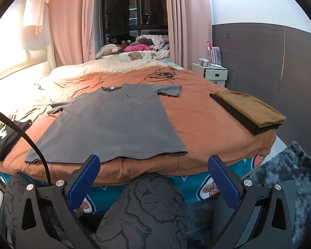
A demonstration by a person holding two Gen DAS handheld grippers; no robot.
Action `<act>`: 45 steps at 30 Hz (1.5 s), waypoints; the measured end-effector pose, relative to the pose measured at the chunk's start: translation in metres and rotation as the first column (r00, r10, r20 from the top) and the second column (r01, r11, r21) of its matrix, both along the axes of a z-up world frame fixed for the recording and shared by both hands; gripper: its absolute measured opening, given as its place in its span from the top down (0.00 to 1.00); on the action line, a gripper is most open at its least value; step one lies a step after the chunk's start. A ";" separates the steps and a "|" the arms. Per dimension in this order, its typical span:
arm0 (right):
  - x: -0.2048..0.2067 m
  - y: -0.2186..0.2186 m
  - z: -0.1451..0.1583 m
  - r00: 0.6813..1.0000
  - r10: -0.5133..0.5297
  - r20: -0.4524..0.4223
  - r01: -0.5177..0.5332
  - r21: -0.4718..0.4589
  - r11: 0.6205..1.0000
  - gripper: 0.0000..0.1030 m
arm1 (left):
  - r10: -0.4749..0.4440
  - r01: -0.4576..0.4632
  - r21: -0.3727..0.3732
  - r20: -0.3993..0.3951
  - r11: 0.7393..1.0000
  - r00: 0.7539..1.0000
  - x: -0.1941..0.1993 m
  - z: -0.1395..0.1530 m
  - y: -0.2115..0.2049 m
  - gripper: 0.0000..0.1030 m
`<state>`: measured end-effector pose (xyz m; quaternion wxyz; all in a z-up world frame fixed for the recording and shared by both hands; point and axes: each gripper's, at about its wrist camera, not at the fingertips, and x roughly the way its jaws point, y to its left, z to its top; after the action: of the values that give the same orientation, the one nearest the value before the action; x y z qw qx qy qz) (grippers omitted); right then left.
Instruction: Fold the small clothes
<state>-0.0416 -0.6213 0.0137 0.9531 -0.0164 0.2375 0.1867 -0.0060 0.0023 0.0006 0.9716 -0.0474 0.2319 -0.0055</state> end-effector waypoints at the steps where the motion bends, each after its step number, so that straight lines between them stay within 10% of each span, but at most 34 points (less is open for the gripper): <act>1: 0.000 0.000 0.000 1.000 0.000 -0.001 0.000 0.001 1.000 0.00 | -0.001 0.001 -0.001 0.000 1.000 1.000 0.000 0.000 0.000 0.00; 45: -0.002 -0.004 0.007 1.000 0.001 0.023 -0.001 0.007 1.000 0.00 | 0.012 -0.012 -0.021 0.002 1.000 1.000 -0.008 0.000 0.004 0.00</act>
<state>-0.0437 -0.6252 0.0210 0.9558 -0.0153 0.2257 0.1880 -0.0139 0.0062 0.0010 0.9712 -0.0592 0.2306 -0.0022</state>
